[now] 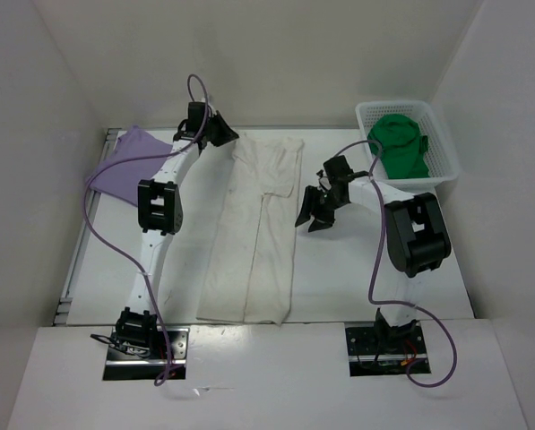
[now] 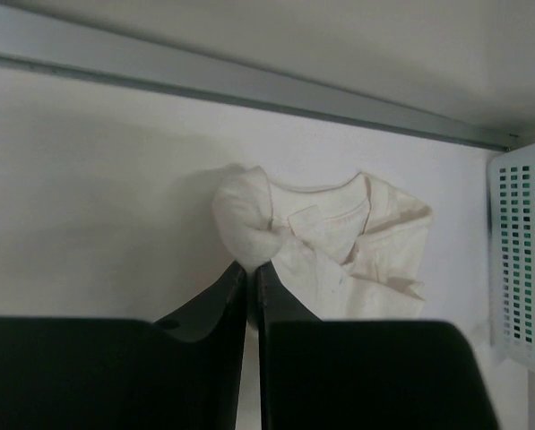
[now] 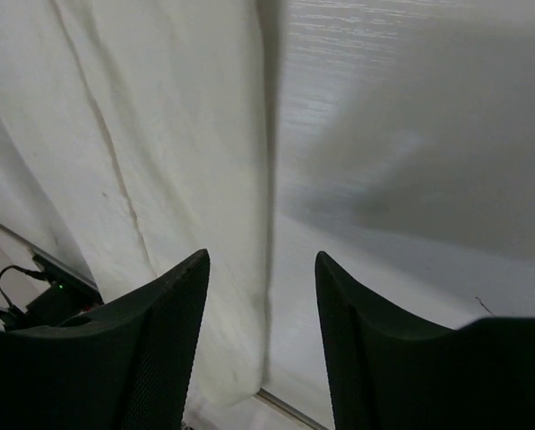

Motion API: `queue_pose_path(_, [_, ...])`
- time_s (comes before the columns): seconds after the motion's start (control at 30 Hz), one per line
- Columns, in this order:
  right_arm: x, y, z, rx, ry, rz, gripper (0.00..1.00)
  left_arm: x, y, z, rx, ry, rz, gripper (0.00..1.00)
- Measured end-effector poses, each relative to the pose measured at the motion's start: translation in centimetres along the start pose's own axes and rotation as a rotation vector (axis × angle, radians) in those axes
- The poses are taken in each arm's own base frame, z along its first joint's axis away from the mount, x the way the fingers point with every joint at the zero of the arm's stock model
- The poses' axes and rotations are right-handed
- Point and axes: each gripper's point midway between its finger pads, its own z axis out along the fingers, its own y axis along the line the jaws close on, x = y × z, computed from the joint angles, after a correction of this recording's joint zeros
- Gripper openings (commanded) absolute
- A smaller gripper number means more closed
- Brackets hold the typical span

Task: Fold and stack the t-shirts
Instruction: Rotate the tshirt 90 degrees

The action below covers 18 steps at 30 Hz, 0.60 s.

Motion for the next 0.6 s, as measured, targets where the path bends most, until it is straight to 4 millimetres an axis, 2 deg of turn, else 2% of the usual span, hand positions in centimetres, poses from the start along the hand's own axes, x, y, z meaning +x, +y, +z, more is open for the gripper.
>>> queue_pose_path(0.07, [0.3,-0.3,0.2,0.008,0.008,0.002,0.61,-0.8,0.0,0.0,0.005,-0.025,0.006,0.18])
queue_pose_path(0.2, [1.9,-0.9,0.7,0.016,0.050,0.016,0.66,-2.8,-0.3,-0.1,0.014,-0.089,0.029,0.19])
queue_pose_path(0.3, [4.7,-1.0,1.4,0.012,0.125,0.041,0.70,-4.1,-0.6,-0.1,0.022,-0.137,0.058,0.18])
queue_pose_path(0.4, [7.7,0.9,1.9,-0.006,0.185,0.001,0.71,-4.8,-0.7,0.0,0.029,-0.164,0.068,0.18])
queue_pose_path(0.5, [11.7,2.7,2.5,-0.036,0.273,-0.018,0.71,-4.8,-0.5,0.1,0.025,-0.167,0.070,0.18])
queue_pose_path(0.57, [13.7,3.2,2.6,-0.047,0.314,-0.016,0.57,-4.8,-0.2,0.1,0.017,-0.167,0.076,0.18])
queue_pose_path(0.6, [14.2,3.1,2.7,-0.048,0.324,-0.009,0.46,-4.8,0.0,0.1,0.013,-0.167,0.083,0.18])
